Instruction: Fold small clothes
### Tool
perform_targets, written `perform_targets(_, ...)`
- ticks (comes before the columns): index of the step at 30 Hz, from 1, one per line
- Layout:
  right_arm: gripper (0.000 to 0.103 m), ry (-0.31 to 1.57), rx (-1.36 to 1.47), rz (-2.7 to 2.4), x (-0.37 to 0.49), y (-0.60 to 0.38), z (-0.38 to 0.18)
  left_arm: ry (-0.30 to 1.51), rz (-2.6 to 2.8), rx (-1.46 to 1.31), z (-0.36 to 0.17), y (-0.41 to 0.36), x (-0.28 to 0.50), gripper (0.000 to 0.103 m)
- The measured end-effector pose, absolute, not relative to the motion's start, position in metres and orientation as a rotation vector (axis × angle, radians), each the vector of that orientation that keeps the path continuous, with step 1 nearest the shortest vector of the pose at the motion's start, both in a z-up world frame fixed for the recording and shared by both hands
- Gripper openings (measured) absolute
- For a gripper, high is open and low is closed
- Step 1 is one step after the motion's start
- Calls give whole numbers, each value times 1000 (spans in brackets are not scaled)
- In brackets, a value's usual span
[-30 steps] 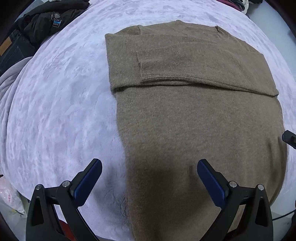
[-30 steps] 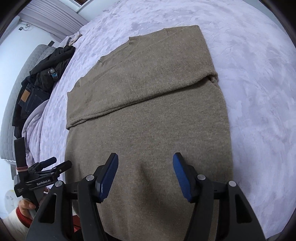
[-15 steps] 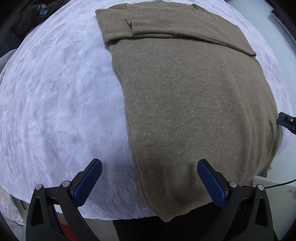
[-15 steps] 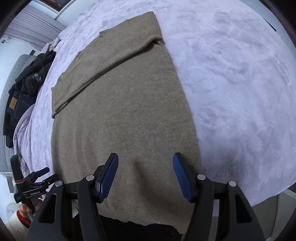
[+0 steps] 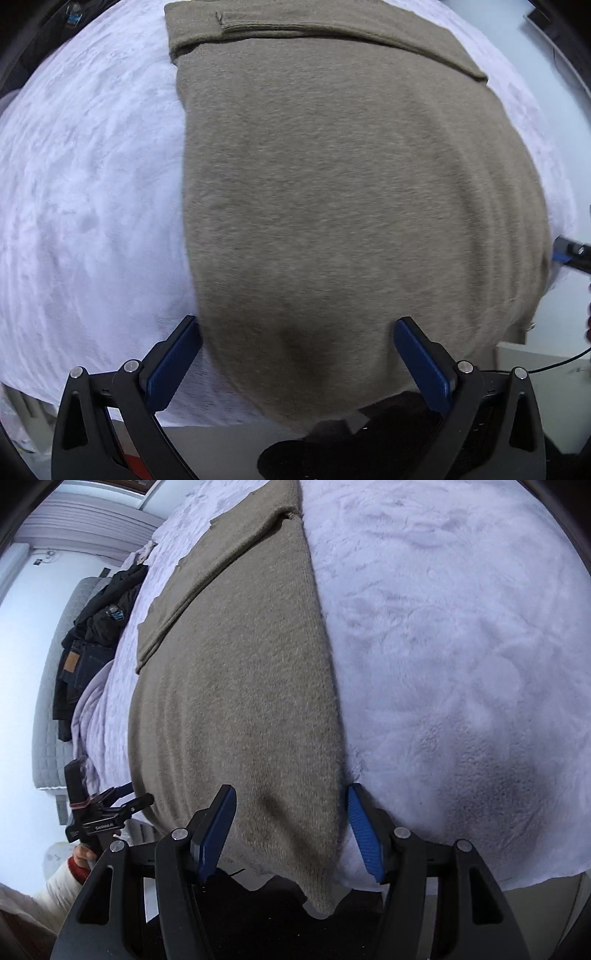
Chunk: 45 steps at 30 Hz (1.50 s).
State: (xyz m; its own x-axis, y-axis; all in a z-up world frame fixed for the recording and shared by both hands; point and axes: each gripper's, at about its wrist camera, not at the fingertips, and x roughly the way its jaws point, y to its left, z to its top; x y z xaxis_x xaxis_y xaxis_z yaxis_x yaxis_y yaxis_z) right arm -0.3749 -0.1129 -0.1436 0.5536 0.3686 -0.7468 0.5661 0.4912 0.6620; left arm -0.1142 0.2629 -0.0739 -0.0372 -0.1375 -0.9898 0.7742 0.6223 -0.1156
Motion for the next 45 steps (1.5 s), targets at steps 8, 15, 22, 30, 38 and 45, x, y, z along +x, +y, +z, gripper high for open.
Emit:
perform_targets(8, 68, 994, 1216, 44, -375, -97, -163, 1488, -843, 452, -81, 274, -138, 103)
perform_targets(15, 68, 987, 1224, 132, -367, -87, -167, 1418, -835, 592, -89, 261, -159, 103)
perform_targets(22, 68, 986, 1238, 211, -359, -76, -172, 1450, -892, 482, -78, 245, -174, 103)
perform_targets(30, 67, 1003, 1283, 237, -348, -69, -184, 1429, -777, 582, -92, 244, -188, 75)
perform_targets(38, 11, 887, 1453, 282, -355, -75, -178, 1520, -813, 480, -75, 247, -163, 27)
perform_targets(45, 7, 666, 1558, 297, -334, -100, -139, 1575, -843, 236, -36, 255, -107, 14)
